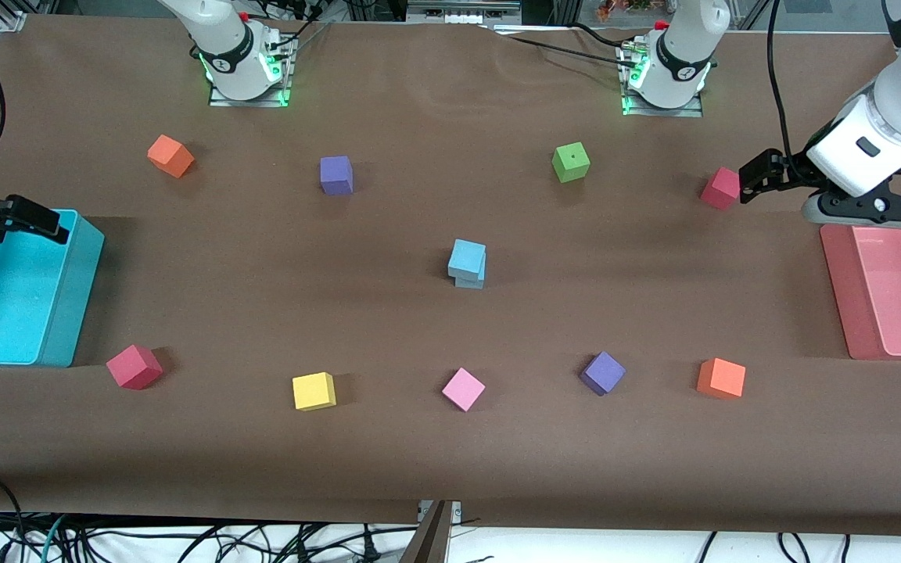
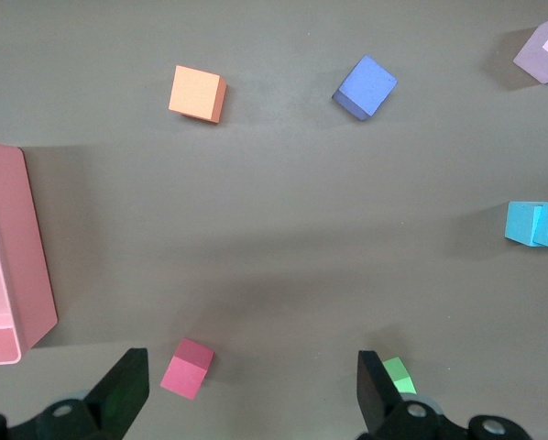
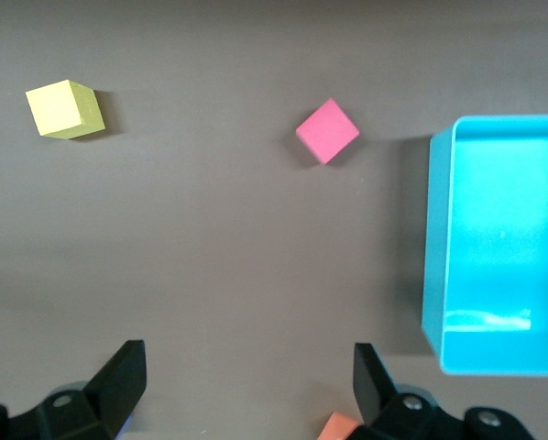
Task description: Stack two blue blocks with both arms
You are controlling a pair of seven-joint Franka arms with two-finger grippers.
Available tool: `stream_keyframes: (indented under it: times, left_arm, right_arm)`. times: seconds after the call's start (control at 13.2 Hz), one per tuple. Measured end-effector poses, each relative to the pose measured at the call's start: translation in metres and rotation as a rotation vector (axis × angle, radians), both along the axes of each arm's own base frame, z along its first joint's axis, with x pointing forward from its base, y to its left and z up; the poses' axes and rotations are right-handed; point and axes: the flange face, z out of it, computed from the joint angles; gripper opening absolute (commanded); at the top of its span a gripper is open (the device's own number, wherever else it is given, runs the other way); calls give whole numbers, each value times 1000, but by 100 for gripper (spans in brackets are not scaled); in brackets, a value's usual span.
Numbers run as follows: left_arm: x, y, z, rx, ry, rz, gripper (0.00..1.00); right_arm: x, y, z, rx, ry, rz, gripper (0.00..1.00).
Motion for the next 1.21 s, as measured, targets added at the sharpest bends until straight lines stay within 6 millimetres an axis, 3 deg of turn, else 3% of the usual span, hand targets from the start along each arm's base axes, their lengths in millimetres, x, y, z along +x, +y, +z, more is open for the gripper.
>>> stream_keyframes:
  times: [0.23, 0.45, 1.21]
  left_arm:
    - [1, 4, 4, -2, -10, 7, 100]
    - [3, 4, 6, -4, -26, 8, 100]
    - [3, 4, 6, -4, -27, 7, 100]
  right_arm:
    - [-2, 11, -16, -30, 32, 7, 100]
    - [-2, 27, -17, -73, 35, -18, 100]
    - [-1, 21, -15, -75, 31, -61, 100]
